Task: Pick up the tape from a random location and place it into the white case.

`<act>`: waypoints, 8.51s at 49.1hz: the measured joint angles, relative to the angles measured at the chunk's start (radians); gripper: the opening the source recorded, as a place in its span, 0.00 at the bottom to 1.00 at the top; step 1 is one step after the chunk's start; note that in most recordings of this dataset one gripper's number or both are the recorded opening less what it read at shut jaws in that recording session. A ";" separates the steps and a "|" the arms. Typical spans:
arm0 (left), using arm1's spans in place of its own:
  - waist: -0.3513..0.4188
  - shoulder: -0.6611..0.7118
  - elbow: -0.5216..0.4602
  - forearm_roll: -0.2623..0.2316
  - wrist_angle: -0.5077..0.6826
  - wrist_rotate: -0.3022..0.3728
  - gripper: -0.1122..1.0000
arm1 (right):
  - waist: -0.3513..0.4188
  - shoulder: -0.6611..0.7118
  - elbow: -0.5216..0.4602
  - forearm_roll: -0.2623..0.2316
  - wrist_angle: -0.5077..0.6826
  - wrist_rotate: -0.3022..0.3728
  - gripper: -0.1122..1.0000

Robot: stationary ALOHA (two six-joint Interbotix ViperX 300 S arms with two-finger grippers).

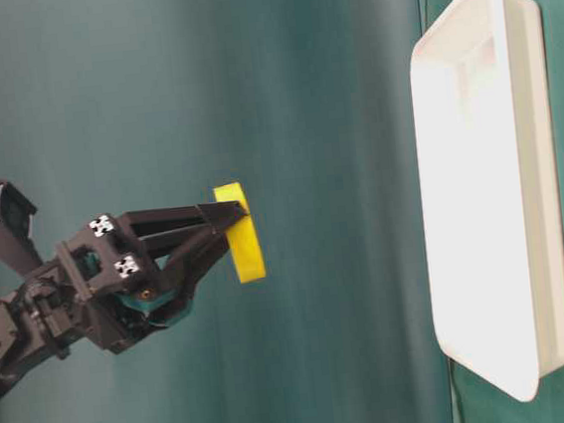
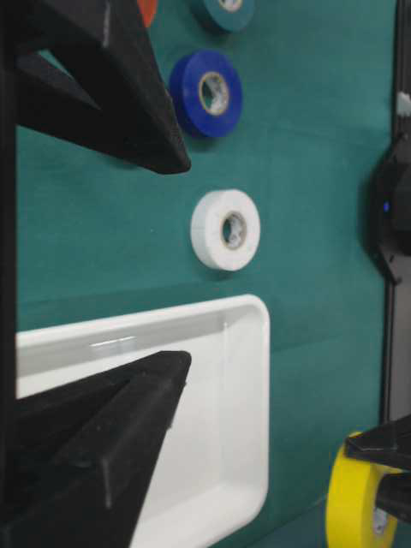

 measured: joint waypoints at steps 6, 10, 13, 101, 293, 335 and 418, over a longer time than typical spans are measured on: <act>0.000 0.000 0.021 0.000 -0.025 0.000 0.33 | 0.000 0.002 -0.002 0.000 0.002 0.000 0.93; 0.003 0.002 0.046 0.000 -0.049 0.000 0.33 | 0.000 0.002 -0.002 0.000 0.002 0.000 0.93; 0.005 0.009 0.069 0.000 -0.072 0.000 0.33 | 0.002 0.003 -0.002 0.000 0.002 0.000 0.93; 0.081 0.270 0.253 -0.011 -0.442 0.063 1.00 | 0.000 0.005 -0.002 0.000 0.014 0.000 0.93; -0.219 -1.019 0.882 -0.009 -0.356 -0.006 0.99 | 0.002 -0.006 -0.031 -0.006 0.069 -0.003 0.93; -0.229 -1.045 0.965 -0.014 -0.509 -0.008 0.99 | 0.140 -0.008 -0.032 -0.008 0.089 -0.002 0.93; -0.235 -1.083 0.980 -0.014 -0.515 -0.008 0.99 | 0.215 0.394 -0.262 -0.043 -0.005 -0.011 0.93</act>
